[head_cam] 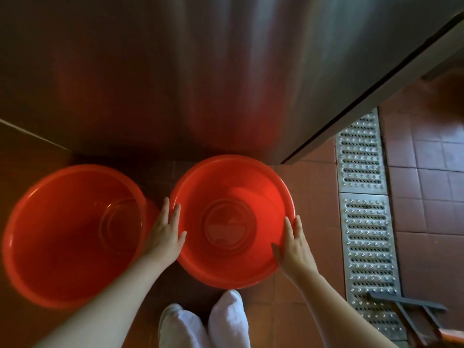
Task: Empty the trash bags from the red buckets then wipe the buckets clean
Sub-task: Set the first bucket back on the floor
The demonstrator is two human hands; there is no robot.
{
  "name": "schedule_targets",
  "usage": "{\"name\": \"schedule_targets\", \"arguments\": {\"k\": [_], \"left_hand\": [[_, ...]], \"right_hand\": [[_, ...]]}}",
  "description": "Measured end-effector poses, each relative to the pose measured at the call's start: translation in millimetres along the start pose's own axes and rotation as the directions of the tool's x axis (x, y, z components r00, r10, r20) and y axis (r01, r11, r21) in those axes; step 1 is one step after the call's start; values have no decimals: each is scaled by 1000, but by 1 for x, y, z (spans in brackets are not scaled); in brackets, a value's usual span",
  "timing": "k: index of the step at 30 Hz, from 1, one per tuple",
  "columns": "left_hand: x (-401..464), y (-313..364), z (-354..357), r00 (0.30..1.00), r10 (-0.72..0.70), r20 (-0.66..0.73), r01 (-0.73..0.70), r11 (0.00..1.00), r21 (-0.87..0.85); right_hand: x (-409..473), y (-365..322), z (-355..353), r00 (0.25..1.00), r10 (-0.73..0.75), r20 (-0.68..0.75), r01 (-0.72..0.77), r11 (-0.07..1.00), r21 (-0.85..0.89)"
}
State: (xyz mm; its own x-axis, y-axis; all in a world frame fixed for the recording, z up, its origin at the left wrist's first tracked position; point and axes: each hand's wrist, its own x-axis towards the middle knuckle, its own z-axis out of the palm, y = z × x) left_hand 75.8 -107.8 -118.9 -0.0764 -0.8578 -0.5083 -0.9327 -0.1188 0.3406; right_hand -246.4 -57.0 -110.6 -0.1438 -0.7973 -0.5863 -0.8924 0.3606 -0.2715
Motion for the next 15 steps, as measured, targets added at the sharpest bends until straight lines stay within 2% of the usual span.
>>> {"name": "schedule_targets", "arguments": {"k": [3,7,15], "left_hand": [[-7,4,-4,998,-54,45,54,998,-9],[-2,5,-4,991,-91,101,95,995,-37],[21,-4,-13,996,1,94,-1,1000,2]], "right_hand": [[-6,-1,-1,999,28,37,-27,999,-44],[-11,-3,0,996,55,75,-55,998,-4],[-3,-5,6,996,86,39,-85,996,-18]]}}
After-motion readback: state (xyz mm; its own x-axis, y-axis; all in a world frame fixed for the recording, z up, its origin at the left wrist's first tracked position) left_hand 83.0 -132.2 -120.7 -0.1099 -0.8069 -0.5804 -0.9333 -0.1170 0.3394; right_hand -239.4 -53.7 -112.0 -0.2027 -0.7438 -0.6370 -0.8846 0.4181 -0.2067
